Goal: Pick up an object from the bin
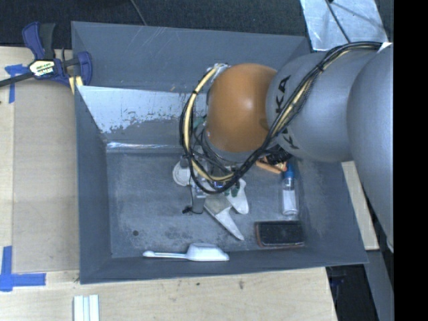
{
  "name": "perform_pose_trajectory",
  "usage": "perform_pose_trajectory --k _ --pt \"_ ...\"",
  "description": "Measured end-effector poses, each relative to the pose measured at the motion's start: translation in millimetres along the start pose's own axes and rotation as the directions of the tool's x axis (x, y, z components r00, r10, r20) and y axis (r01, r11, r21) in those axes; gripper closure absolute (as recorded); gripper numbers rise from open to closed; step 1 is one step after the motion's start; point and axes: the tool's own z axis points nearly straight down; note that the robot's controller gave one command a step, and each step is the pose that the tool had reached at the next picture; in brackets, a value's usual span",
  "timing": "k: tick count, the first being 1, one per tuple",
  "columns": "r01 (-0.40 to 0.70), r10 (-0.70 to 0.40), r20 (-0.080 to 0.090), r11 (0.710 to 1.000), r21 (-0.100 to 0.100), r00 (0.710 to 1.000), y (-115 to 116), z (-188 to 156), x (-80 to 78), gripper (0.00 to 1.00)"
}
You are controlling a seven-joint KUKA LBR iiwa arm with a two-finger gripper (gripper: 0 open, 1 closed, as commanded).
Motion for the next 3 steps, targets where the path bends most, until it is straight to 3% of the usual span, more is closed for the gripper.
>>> perform_pose_trajectory --k 1,2,3 --pt "-0.003 0.003 0.008 1.0 -0.001 1.0 -0.4 -4.6 -2.1 0.0" --pt "0.033 -0.033 0.017 0.999 -0.001 0.999 -44.2 40.4 -44.5 0.0" --pt "-0.021 0.021 0.007 1.0 -0.001 1.0 -58.2 44.8 -32.8 1.0"
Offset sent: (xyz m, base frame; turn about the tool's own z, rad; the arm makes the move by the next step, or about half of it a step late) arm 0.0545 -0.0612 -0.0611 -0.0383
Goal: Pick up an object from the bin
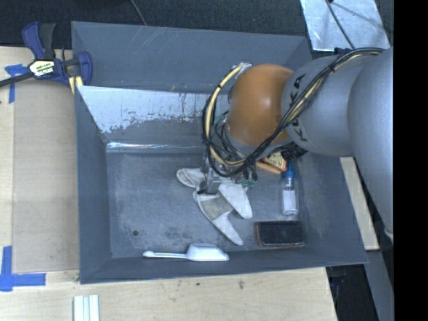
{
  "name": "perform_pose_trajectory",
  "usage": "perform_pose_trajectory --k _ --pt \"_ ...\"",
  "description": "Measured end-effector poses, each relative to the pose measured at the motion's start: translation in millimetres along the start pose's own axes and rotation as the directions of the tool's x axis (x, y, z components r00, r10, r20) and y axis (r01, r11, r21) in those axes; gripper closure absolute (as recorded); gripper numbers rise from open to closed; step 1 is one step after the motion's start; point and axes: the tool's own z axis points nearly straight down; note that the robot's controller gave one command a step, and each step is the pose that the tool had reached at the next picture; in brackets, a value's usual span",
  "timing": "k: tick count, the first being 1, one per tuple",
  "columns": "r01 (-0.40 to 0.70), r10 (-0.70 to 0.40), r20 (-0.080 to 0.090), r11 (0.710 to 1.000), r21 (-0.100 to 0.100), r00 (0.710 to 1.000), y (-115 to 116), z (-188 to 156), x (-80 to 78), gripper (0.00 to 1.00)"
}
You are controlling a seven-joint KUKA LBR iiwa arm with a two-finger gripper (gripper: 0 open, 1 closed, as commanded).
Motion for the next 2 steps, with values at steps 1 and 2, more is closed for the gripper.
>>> perform_pose_trajectory --k 1,2 --pt "-0.003 0.003 -0.001 1.0 0.0 1.0 1.2 -2.4 2.6 1.0" --pt "-0.17 0.17 0.001 0.985 0.001 0.985 -52.0 -109.2 6.6 1.0"
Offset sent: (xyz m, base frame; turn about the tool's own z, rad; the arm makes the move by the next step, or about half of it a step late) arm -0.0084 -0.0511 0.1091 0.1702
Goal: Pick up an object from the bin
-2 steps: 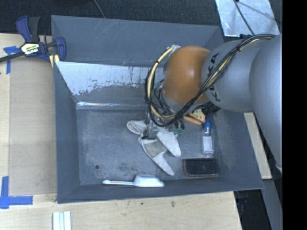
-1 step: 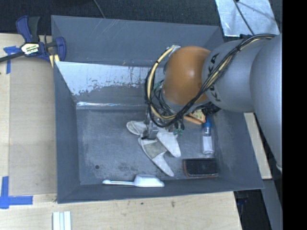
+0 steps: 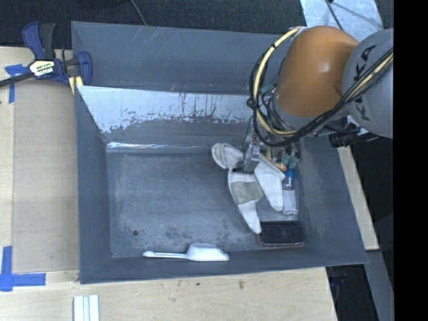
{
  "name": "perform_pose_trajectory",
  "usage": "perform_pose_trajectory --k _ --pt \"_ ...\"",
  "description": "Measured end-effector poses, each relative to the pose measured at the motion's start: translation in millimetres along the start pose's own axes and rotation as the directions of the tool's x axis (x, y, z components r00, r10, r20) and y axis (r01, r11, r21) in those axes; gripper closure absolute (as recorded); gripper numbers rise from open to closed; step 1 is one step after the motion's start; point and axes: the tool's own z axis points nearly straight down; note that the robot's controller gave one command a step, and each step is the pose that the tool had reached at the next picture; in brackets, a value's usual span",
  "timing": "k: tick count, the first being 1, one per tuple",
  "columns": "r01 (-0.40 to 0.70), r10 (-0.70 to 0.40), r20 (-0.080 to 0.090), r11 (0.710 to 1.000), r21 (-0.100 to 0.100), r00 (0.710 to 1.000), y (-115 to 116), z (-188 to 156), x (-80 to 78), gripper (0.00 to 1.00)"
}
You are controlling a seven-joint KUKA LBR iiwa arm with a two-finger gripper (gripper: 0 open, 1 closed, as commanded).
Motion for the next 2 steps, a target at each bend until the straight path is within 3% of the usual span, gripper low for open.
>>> perform_pose_trajectory --k 1,2 --pt "0.0 0.0 0.0 1.0 0.0 1.0 0.1 0.0 0.0 1.0" --pt "-0.001 0.001 -0.005 1.0 0.0 1.0 -3.9 -34.5 -8.4 1.0"
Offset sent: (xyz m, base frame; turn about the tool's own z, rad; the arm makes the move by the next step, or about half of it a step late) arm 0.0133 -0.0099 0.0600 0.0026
